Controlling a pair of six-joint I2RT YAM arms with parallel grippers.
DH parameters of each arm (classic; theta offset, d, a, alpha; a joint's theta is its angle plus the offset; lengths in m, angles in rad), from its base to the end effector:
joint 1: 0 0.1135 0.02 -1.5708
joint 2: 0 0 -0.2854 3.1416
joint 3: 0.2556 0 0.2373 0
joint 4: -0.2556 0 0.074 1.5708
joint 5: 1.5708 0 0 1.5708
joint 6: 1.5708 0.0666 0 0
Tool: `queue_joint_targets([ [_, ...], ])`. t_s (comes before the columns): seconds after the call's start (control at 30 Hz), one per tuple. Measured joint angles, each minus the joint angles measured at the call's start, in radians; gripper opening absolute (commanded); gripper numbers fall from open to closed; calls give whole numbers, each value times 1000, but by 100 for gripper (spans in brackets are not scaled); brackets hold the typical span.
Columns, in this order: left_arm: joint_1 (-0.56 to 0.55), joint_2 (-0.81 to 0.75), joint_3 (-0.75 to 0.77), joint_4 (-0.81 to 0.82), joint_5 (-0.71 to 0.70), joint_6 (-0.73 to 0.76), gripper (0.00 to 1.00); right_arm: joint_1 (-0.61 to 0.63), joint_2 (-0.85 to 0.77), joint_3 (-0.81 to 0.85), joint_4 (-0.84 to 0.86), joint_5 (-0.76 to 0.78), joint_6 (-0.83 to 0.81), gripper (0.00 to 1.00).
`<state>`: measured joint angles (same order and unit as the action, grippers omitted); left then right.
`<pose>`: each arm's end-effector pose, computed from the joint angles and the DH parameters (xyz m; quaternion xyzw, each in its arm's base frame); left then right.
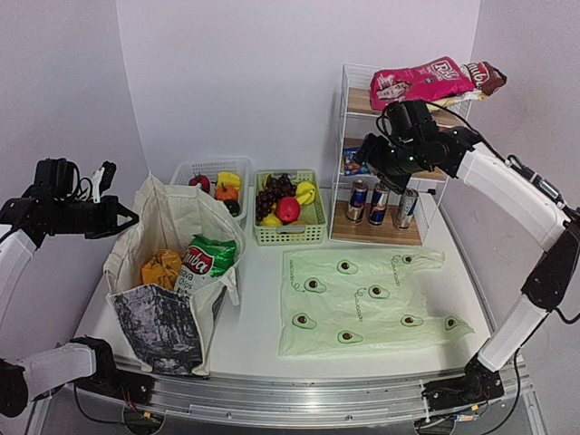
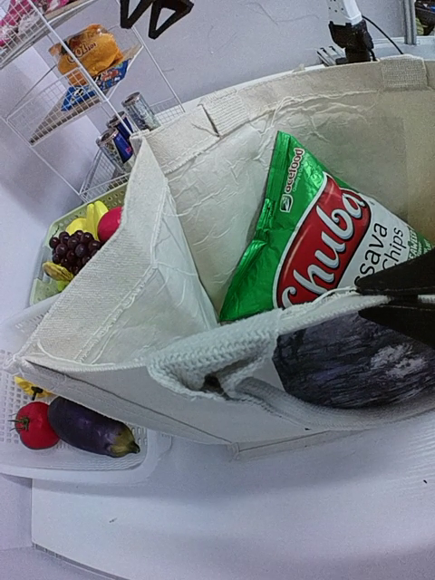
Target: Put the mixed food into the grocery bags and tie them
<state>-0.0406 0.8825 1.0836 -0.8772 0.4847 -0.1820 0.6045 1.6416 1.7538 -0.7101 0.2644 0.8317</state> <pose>0.1540 -0.0373 0.3554 0.0417 0.8804 -0.2617 0.3933 0.3192 0.1993 0.4057 0.1606 0.8636 0.2172 0.4256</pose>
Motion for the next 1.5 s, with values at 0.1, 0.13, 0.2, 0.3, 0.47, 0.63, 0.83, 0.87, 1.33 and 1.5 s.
queue_joint_targets([
  [0.1,0,0,0,0,0,0,0,-41,15,-23,51,-9,80,67],
  [0.13,0,0,0,0,0,0,0,-48,16,-39,77,-9,104,62],
  [0.2,0,0,0,0,0,0,0,-56,23,-70,124,-7,148,61],
  [0.3,0,0,0,0,0,0,0,-62,51,-87,175,-1,199,62],
  [0.47,0,-1,0,0,0,-1,0,-70,91,-88,224,14,242,62],
  [0.63,0,0,0,6,1,-2,0,-84,127,-75,258,22,268,57],
  [0.83,0,-1,0,6,2,-2,0,-95,175,-60,280,50,298,47],
  [0.87,0,-1,0,6,2,-2,0,-96,180,-57,282,53,300,42],
  [1.33,0,-12,0,6,3,-3,0,-100,167,-78,327,76,336,0],
  [1.5,0,-12,0,6,10,-3,0,-100,124,-111,324,74,331,0],
])
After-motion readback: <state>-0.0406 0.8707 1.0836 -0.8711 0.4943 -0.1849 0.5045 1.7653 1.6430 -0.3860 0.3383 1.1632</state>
